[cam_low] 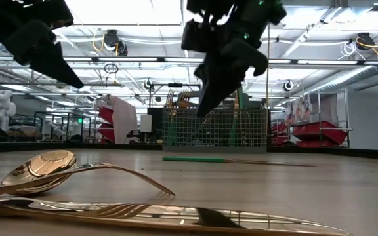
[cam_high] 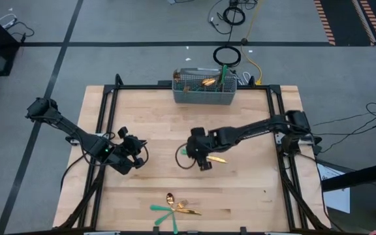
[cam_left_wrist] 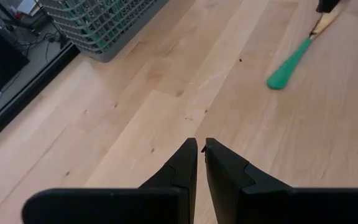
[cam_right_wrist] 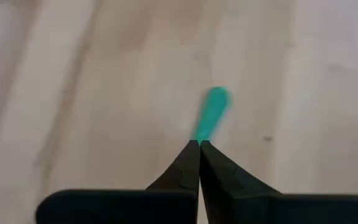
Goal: Sort silverware
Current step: Put the green knife into the gray silverware basket with the other knives
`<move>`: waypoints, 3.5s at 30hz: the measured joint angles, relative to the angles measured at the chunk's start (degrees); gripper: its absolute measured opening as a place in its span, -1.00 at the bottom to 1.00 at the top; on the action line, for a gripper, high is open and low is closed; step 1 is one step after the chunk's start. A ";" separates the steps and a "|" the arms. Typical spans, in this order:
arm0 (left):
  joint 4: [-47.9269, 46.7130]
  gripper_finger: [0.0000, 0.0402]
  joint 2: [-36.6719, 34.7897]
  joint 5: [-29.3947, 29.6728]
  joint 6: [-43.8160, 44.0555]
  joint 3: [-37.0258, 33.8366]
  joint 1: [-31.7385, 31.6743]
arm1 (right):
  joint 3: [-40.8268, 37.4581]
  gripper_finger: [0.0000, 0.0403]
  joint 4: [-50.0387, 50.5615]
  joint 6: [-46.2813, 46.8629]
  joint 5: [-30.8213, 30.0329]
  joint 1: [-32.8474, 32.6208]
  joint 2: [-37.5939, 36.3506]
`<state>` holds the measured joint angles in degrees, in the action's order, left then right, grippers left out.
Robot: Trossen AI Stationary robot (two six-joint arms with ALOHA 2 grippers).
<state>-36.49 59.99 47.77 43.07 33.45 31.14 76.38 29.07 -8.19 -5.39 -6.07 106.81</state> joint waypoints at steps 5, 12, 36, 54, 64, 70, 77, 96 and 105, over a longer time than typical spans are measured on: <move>0.00 -0.79 0.00 0.00 0.07 0.00 0.00 | 0.00 -0.81 2.14 5.76 10.28 3.94 2.34; 0.02 -0.79 0.00 0.00 0.11 0.00 0.00 | 0.00 -0.24 3.73 10.39 6.49 4.80 4.92; -0.04 -0.79 -0.02 1.23 -0.28 -0.02 0.00 | 0.59 -0.10 9.63 22.02 4.79 2.26 11.86; -0.04 -0.79 -0.02 1.35 -0.02 -0.09 0.00 | 0.39 -0.99 8.78 21.78 3.55 0.97 12.48; -0.04 -0.79 -0.02 1.57 0.00 -0.11 0.00 | -0.24 -1.00 5.53 25.54 -3.28 2.64 5.32; -0.04 -0.79 -0.02 1.77 0.00 -0.11 0.00 | -0.15 -1.00 1.47 25.49 -7.10 3.23 2.88; -0.04 -0.79 -0.02 1.79 0.07 -0.11 0.00 | -0.07 -0.99 -10.64 24.40 -20.26 5.63 -2.30; 0.03 -0.79 -0.01 2.43 0.15 -0.11 0.00 | 2.09 -0.41 -10.59 30.28 0.86 18.50 3.99; 0.01 -0.79 -0.01 2.38 0.95 -0.11 0.00 | 19.07 -0.06 -2.47 29.93 -0.34 19.17 19.48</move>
<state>-36.48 59.98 50.15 44.02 33.34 31.14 95.45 26.60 21.74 -5.74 13.10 126.29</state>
